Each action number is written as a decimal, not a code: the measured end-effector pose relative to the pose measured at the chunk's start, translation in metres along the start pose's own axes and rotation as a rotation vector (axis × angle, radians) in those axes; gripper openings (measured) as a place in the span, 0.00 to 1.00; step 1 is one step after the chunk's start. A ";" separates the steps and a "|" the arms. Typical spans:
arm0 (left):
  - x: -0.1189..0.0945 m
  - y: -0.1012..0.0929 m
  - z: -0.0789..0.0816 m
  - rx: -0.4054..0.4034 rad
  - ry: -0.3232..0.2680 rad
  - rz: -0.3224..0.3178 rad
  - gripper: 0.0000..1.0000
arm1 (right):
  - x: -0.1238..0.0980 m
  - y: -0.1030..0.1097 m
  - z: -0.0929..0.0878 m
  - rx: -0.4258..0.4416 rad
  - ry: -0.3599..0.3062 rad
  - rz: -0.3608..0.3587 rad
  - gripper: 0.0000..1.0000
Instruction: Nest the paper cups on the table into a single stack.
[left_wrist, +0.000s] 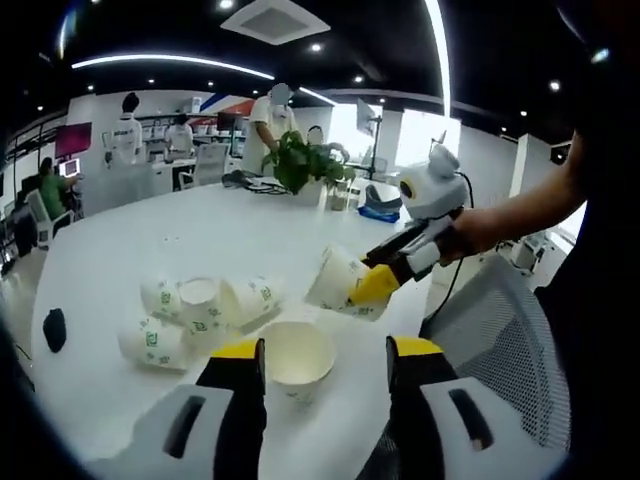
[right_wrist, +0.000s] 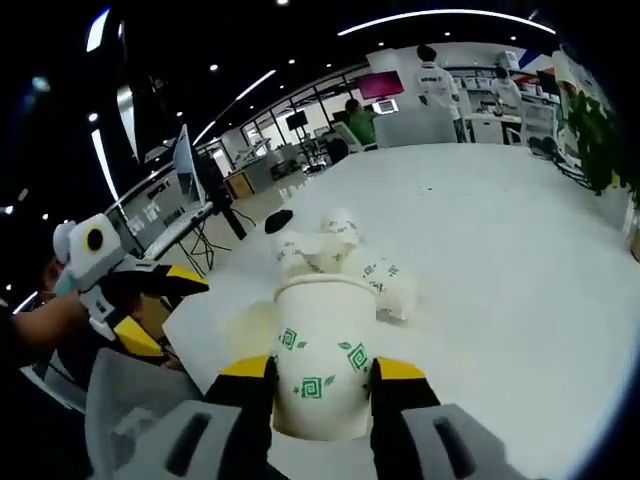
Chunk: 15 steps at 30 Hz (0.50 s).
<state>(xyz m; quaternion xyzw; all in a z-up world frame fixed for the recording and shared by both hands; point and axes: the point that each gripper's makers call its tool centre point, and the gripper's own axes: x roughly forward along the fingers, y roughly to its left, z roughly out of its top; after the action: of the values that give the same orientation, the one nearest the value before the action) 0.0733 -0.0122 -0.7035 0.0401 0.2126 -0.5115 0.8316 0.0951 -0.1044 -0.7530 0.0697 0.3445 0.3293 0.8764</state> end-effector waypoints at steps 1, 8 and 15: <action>0.002 -0.001 0.004 0.005 -0.003 -0.013 0.44 | -0.002 0.005 -0.002 -0.021 0.005 0.019 0.36; 0.010 -0.005 0.013 0.026 0.007 -0.067 0.31 | -0.013 0.033 0.001 -0.102 -0.021 0.108 0.36; 0.012 -0.014 0.017 0.036 0.018 -0.130 0.20 | -0.019 0.053 0.002 -0.158 -0.033 0.201 0.36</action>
<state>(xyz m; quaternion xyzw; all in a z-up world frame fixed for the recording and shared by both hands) 0.0709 -0.0334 -0.6904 0.0459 0.2128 -0.5679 0.7938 0.0582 -0.0750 -0.7222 0.0401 0.2944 0.4405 0.8472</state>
